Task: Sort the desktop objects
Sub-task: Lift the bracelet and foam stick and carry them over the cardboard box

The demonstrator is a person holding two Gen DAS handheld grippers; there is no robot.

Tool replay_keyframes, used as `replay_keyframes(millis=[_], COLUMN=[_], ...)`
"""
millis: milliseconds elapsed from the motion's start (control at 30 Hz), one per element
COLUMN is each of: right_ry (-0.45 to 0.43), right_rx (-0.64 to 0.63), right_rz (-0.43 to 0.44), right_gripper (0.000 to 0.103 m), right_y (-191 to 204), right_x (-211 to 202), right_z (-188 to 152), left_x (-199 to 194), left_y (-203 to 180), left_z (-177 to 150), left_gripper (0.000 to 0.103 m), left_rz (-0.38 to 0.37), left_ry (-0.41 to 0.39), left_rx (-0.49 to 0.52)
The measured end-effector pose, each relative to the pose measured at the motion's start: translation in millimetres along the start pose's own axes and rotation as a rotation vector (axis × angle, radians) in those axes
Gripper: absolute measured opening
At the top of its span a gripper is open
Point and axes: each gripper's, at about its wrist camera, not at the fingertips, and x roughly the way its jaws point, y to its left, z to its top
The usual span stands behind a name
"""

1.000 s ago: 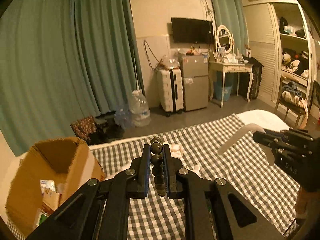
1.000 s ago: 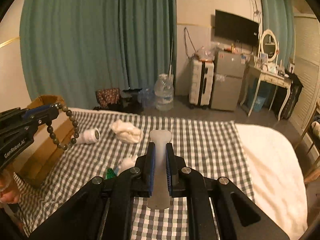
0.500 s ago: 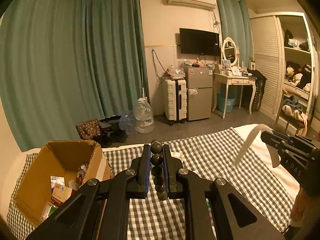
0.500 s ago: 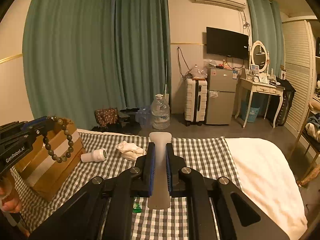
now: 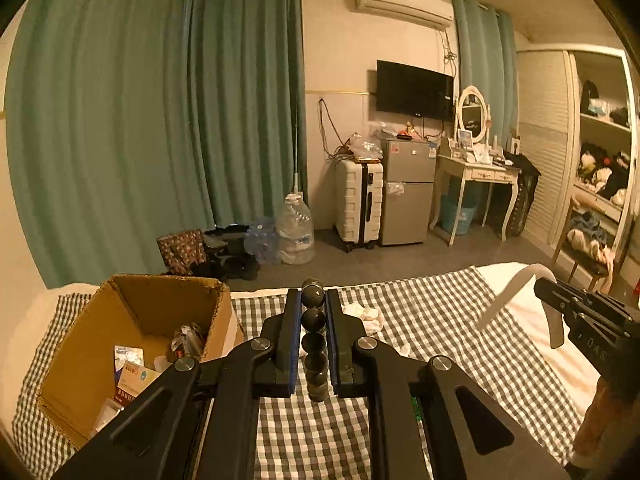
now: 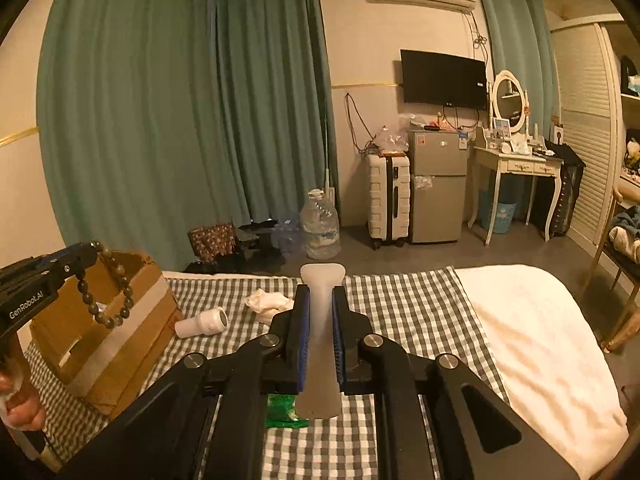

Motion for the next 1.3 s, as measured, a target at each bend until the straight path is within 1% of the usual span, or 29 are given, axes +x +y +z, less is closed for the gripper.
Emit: replay_keyframes(millis=[100, 200, 267, 333, 433, 567, 767, 900, 1000, 1133, 1300], right_ry=[-0.013, -0.017, -0.016, -0.018, -0.031, -0.046, -0.057, -0.061, -0.065, -0.068, -0.065], right_rx=[0.002, 0.006, 0.008, -0.007, -0.04, -0.056, -0.082, -0.114, -0.135, -0.171, -0.225], right_rz=[0.007, 0.022, 0.033, 0.038, 0.042, 0.067, 0.108, 0.135, 0.16, 0.181, 0.234], right_gripper=[0.01, 0.01, 0.01, 0.01, 0.01, 0.01, 0.01, 0.01, 0.012, 0.013, 0.013], right_y=[9.3, 18.8, 24.3, 35.6, 55.0, 75.2, 111.2, 138.4, 155.7, 180.6, 212.0], right_x=[-2.4, -2.2, -0.7, -0.1, -0.5, -2.2, -3.2, -0.9, 1.2, 7.5, 13.7], right_z=[3.9, 10.5, 14.0, 17.9, 24.4, 33.8, 42.6, 43.8, 44.3, 44.8, 39.7], left_x=[-4.7, -8.8, -13.4, -18.3, -23.0, -25.1, -19.5, -22.4, -22.7, -18.8, -15.5], left_y=[8.0, 16.4, 22.6, 31.2, 47.8, 70.8, 104.1, 129.8, 146.1, 159.8, 175.6], left_z=[2.2, 6.7, 10.0, 14.4, 17.6, 20.1, 15.2, 11.8, 9.0, 4.3, -1.4], left_gripper=[0.011, 0.011, 0.011, 0.011, 0.011, 0.011, 0.011, 0.011, 0.011, 0.011, 0.011], left_rz=[0.01, -0.006, -0.008, 0.013, 0.026, 0.07, 0.089, 0.103, 0.072, 0.084, 0.109], left_ry=[-0.009, 0.001, -0.006, -0.016, -0.018, -0.014, 0.028, 0.031, 0.039, 0.058, 0.072], left_rx=[0.012, 0.008, 0.003, 0.009, -0.014, -0.039, -0.07, -0.11, -0.137, -0.152, -0.177])
